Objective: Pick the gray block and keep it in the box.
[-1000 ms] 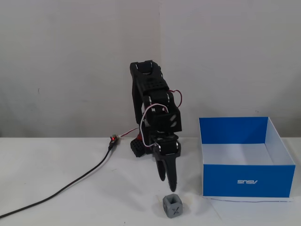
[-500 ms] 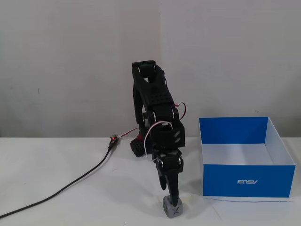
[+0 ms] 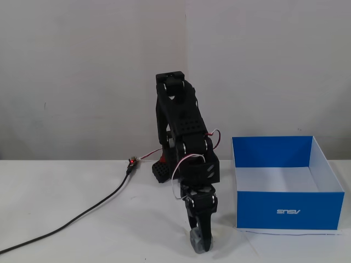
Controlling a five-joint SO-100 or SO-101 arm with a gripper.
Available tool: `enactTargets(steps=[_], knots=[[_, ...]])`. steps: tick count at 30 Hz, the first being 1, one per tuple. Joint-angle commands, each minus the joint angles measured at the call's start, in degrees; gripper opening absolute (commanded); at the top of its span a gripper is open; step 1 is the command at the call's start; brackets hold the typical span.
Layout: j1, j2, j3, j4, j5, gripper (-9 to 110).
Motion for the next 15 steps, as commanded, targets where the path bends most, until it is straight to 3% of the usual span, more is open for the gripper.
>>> enactTargets(steps=[1,6,11,15], knots=[[-0.9,-0.1,-4.3,-0.6,0.0,28],[-1.4,-1.2,-4.9,-1.2,0.0,25],[-1.5,-1.6,-4.9,-2.3,0.0,13],[-1.5,-2.1,-4.9,-2.8,0.0,11]])
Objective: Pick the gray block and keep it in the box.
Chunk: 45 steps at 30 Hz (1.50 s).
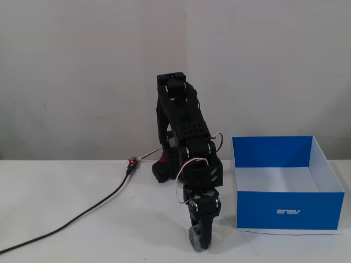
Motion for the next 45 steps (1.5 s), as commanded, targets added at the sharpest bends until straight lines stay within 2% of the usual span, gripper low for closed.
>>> enactTargets(steps=[1,9,17,24,36,45], knots=[[-0.3,0.4,-3.5,-0.6,0.0,10],[-0.2,6.6,-4.5,1.3,-0.2,9],[-1.7,16.7,-14.5,12.8,0.0,8],[-7.1,20.2,-25.6,22.4,0.2,8],[-29.3,34.8,-23.4,25.6,4.3,8],[-52.1,37.3,-14.9,22.2,14.6,9]])
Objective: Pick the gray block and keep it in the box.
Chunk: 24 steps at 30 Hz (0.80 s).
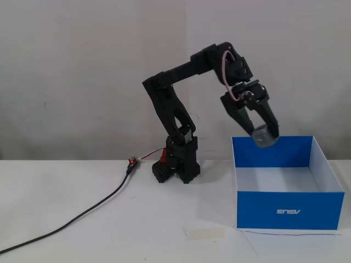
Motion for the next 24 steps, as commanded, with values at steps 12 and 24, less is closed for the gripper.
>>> enactTargets(steps=[12,24], knots=[[-9.7,-3.8,7.4,-11.2,3.1,24],[-4.2,-2.1,7.6,-11.8,-0.6,2]])
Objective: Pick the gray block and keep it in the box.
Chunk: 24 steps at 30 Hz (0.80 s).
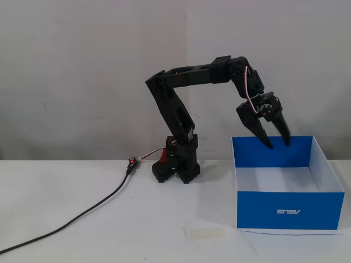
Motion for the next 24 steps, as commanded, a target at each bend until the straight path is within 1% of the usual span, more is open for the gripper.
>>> enactTargets(steps=[1,8,13,17,24], knots=[[4.7,2.9,-1.6,0.6,-1.9,0],[17.9,7.4,-3.4,6.9,-8.3,0],[29.6,11.6,-1.8,7.9,-14.1,0],[38.8,15.7,3.1,6.5,-18.4,0],[52.9,26.8,17.7,-0.2,-23.5,0]])
